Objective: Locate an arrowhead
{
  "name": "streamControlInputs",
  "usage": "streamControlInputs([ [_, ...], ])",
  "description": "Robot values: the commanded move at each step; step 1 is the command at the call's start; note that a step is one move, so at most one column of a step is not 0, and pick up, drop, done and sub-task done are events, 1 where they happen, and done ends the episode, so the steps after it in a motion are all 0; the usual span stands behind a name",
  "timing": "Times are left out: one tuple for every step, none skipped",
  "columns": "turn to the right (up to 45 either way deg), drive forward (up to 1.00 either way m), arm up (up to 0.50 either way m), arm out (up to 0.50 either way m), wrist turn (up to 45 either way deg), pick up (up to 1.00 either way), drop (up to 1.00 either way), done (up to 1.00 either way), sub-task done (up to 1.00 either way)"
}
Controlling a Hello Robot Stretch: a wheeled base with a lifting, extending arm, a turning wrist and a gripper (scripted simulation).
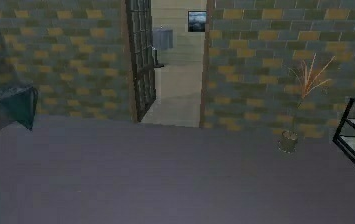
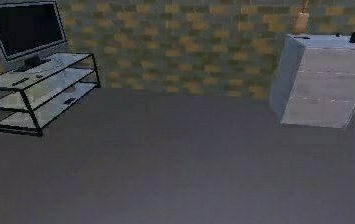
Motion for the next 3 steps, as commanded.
streamControlInputs([
  [-3.0, 0.0, 0.0, 0.0, 0.0, 0.0, 0.0, 0.0, 0.0],
  [0.0, 1.0, 0.0, 0.0, 0.0, 0.0, 0.0, 0.0, 0.0],
  [0.0, 1.0, 0.0, 0.0, 0.0, 0.0, 0.0, 0.0, 0.0],
])
